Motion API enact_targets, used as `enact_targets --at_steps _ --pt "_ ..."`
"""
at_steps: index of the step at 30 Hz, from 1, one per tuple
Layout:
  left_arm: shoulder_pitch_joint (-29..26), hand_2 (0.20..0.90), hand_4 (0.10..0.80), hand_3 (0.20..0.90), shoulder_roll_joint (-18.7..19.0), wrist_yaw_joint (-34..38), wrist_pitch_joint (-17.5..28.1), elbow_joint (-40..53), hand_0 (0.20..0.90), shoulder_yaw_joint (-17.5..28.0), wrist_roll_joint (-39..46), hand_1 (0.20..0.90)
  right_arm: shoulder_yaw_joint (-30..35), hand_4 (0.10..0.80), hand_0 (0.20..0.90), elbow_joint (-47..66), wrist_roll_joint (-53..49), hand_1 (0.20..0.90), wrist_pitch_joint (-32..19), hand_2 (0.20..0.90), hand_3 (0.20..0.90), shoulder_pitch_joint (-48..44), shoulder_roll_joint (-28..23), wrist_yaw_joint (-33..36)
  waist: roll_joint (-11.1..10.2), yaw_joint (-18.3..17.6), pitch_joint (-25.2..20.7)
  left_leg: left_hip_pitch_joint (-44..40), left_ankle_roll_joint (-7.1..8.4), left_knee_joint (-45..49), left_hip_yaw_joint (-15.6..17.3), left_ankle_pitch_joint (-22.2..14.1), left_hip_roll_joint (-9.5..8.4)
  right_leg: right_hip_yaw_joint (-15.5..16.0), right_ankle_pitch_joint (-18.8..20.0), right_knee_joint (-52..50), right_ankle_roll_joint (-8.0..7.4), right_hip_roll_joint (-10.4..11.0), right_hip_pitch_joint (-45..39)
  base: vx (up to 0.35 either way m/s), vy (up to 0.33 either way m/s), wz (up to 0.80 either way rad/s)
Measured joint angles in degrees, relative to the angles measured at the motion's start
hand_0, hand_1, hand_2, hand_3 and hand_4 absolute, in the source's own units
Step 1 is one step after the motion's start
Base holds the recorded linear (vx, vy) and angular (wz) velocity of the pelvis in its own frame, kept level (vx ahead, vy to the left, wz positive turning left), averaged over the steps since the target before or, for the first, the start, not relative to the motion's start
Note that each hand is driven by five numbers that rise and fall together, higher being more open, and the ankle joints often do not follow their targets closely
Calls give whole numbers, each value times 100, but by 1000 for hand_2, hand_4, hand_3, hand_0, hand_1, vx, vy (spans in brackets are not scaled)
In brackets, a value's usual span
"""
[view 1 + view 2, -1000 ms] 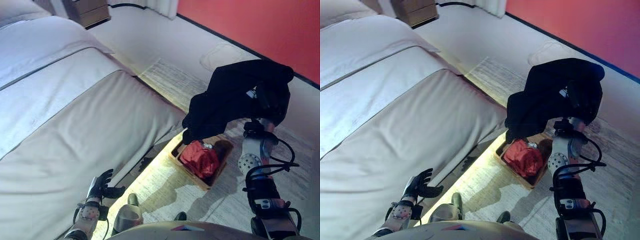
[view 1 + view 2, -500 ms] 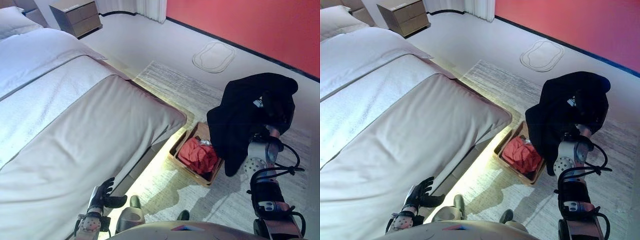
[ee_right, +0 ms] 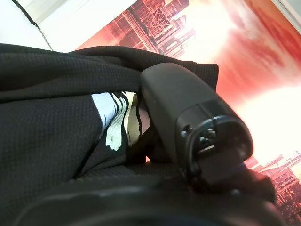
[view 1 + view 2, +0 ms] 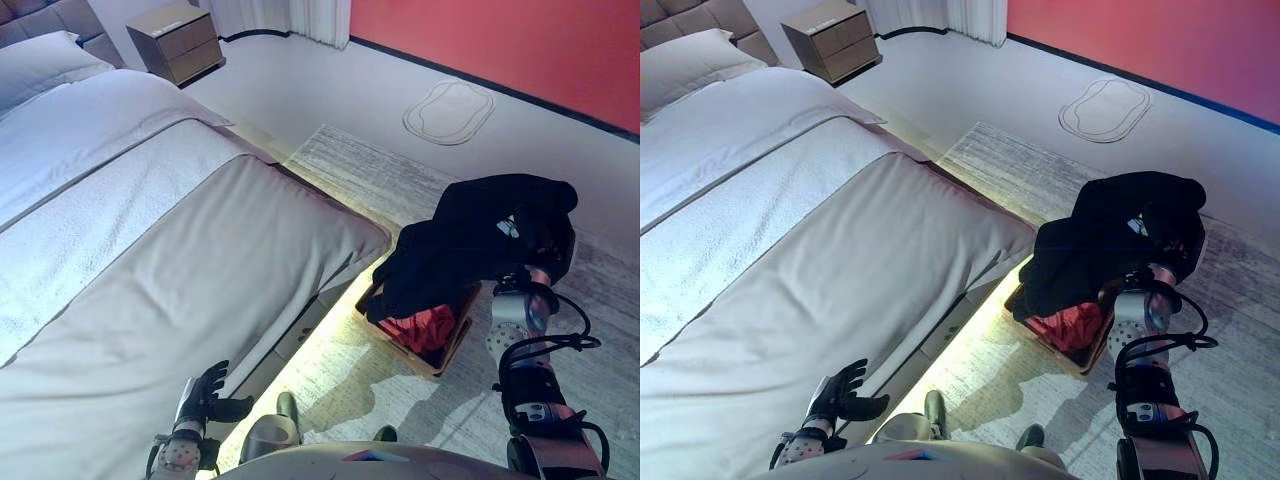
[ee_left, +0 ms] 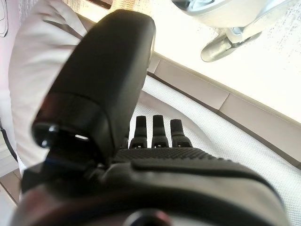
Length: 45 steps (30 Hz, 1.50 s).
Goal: Pick up the clothes from the bed and place them into the basket
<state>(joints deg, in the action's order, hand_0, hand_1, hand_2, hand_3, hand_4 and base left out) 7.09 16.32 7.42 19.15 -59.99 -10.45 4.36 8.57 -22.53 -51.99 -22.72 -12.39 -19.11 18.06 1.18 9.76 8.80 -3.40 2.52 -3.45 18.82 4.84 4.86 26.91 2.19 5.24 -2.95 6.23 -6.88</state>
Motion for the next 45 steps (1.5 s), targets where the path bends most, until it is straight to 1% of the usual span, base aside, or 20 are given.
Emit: enact_targets --at_steps 6,8,15,20,22,24,27,28,29,30,35,40,45 --pt "-2 900 800 900 0 -2 13 1 900 -50 3 900 1 100 300 -357 4 300 3 300 200 0 -3 315 21 0 11 8 0 -5 -4 0 3 11 0 0 -1 12 9 -6 -3 0" --pt "0 900 800 900 -3 -4 17 1 900 -108 2 900 2 100 300 -486 4 300 5 300 200 0 -5 419 64 0 28 17 0 -5 -12 0 5 20 0 0 -1 19 12 0 0 0" --pt "9 900 800 900 -5 -5 26 3 900 -107 3 900 -1 100 300 -753 9 300 52 300 200 0 -38 514 229 6 8 37 -2 -3 -42 1 7 52 0 1 -1 17 2 2 -2 0" --pt "-30 900 800 900 -5 -12 30 2 900 -109 8 900 -31 100 300 -1192 26 300 167 300 200 -11 -278 538 245 139 5 94 -4 10 -71 3 6 79 -4 16 -5 23 41 0 -5 1" --pt "-24 900 800 900 0 -27 43 0 900 -112 11 900 -31 100 300 -1356 37 300 189 300 200 -97 -315 576 272 152 25 130 -31 10 -86 24 1 110 -3 23 -5 31 53 -19 -18 5" --pt "-13 900 800 900 0 -44 78 0 900 -114 12 900 -31 100 300 -1516 38 300 199 300 200 -198 -330 673 308 154 36 131 -33 11 -117 25 -5 176 -4 26 -6 37 45 -7 -19 8" --pt "-37 900 800 900 0 -49 116 11 900 -122 13 900 -32 100 300 -1635 45 300 261 300 200 -294 -437 762 386 227 77 167 -35 14 -144 35 -8 192 -3 28 -6 40 52 2 -9 5" --pt "-33 900 800 900 0 -50 116 8 900 -122 14 900 -32 191 378 -1702 46 378 302 378 291 -331 -487 768 407 243 88 167 -35 18 -144 36 -11 193 -3 28 -6 43 52 0 0 0" --pt "-20 900 800 900 1 -49 116 8 900 -122 16 900 -32 509 651 -1763 47 651 332 651 609 -356 -521 768 420 261 94 167 -34 19 -150 36 -12 194 -3 28 -6 44 52 0 0 0" --pt "-4 900 800 900 2 -49 116 8 900 -122 16 900 -32 800 900 -1819 51 900 381 900 900 -373 -547 768 429 278 100 167 -34 19 -158 36 -12 199 -3 28 -6 43 51 0 0 0" --pt "27 900 800 900 3 -53 119 7 900 -144 20 900 -38 800 900 -2179 194 900 594 900 900 -535 -694 756 434 292 113 186 -33 20 -165 37 -16 216 -3 24 -6 48 54 -7 0 0" --pt "-45 900 800 900 4 -80 142 22 900 -317 28 900 -36 800 900 -2339 187 900 606 900 900 -682 -865 756 492 285 234 210 -21 21 -194 45 -30 235 -5 28 -8 64 60 -23 9 3" --pt "-48 900 800 900 4 -95 160 27 900 -326 30 900 -37 800 900 -2338 187 900 628 900 900 -689 -874 763 505 283 310 213 -20 21 -202 46 -42 242 -4 28 -8 74 59 0 0 0"
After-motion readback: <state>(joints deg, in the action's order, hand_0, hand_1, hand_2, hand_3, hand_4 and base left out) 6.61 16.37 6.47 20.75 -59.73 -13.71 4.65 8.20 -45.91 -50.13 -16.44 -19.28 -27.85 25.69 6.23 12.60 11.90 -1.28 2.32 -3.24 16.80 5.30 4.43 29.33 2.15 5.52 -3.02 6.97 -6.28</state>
